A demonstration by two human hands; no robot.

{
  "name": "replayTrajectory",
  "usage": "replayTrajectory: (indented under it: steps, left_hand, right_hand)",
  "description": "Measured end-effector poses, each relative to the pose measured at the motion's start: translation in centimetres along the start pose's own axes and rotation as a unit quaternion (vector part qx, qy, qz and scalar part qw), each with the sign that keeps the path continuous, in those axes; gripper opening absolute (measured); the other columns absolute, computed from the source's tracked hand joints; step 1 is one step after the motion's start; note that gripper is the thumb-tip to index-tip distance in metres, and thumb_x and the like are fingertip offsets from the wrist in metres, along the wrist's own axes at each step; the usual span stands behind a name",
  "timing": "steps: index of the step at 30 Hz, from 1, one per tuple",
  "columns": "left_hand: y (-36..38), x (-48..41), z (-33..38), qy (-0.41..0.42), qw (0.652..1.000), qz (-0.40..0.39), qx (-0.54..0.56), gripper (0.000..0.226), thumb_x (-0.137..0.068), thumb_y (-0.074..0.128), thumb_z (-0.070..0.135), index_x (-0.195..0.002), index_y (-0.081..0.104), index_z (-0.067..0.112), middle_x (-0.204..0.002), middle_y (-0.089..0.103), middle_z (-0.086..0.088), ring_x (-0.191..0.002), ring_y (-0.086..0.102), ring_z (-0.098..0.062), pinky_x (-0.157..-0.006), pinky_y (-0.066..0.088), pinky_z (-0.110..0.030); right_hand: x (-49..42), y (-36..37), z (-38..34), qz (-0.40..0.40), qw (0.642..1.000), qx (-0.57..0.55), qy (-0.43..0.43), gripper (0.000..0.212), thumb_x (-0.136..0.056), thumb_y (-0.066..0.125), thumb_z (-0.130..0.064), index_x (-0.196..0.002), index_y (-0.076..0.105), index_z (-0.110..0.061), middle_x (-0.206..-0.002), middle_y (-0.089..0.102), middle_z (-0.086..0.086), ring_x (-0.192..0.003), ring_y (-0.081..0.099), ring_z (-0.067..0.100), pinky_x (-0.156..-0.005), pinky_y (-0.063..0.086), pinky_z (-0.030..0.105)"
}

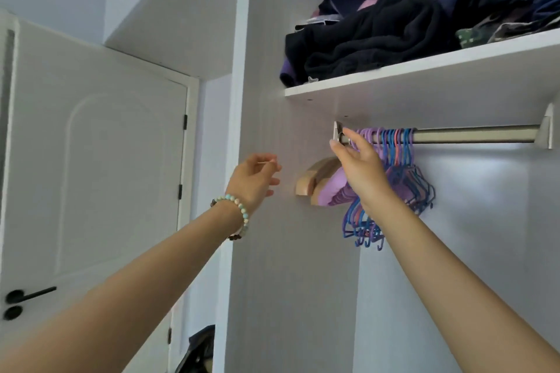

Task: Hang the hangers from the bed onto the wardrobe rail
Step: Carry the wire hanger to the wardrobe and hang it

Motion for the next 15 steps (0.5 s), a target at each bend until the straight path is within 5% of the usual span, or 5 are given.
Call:
replayTrajectory:
  steps: [9, 15]
  left_hand:
    - [-23.5, 5.0, 1.7, 0.075, 0.946, 0.112, -0.294, 0.057, -0.089, 0.051, 0.046, -0.139, 0.036, 0.021, -0.142, 0.043, 0.004, -0.127, 0.043, -0.014, -0.097, 0.037, -0.028]
    - [-40.8, 13.4, -0.1, -0.002, 0.875, 0.168, -0.454, 0.073, -0.085, 0.047, 0.055, -0.146, 0.023, 0.023, -0.151, 0.03, 0.002, -0.139, 0.028, -0.016, -0.112, 0.026, -0.036]
  right_hand:
    - [8.2, 19.1, -6.5, -0.193, 0.98, -0.036, -0.018, 0.051, -0.092, 0.054, -0.039, -0.14, 0.039, -0.032, -0.15, 0.031, -0.01, -0.137, 0.028, 0.003, -0.108, 0.029, 0.025]
    - [18.4, 35.6, -10.2, -0.334, 0.941, -0.051, -0.004, 0.059, -0.092, 0.052, -0.045, -0.145, 0.03, -0.032, -0.155, 0.02, -0.013, -0.142, 0.019, 0.003, -0.113, 0.02, 0.024]
Point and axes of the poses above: each hand's wrist, its own x-axis away from the middle knuckle, its own y-axis out of the palm, z = x × y, the point moved 5 cm from there along -x, towards the middle knuckle
